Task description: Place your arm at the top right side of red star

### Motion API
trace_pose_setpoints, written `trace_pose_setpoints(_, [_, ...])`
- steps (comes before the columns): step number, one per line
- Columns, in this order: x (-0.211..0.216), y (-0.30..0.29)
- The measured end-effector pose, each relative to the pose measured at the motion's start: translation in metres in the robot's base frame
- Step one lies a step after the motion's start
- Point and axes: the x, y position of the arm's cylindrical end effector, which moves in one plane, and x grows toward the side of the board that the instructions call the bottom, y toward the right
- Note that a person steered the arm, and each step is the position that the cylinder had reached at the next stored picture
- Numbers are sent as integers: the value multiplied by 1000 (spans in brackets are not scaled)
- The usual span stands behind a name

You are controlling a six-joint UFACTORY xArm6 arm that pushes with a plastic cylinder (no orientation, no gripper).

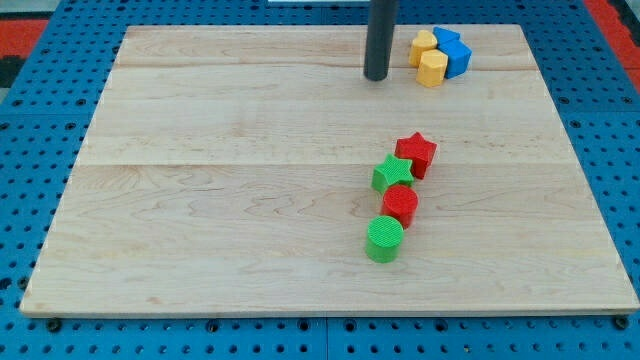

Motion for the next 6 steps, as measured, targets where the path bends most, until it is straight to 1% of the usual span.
trace_pose_setpoints(1, [37, 42])
trace_pose_setpoints(2, [37, 50])
trace_pose_setpoints(5, [38, 46])
trace_pose_setpoints(6, [61, 58])
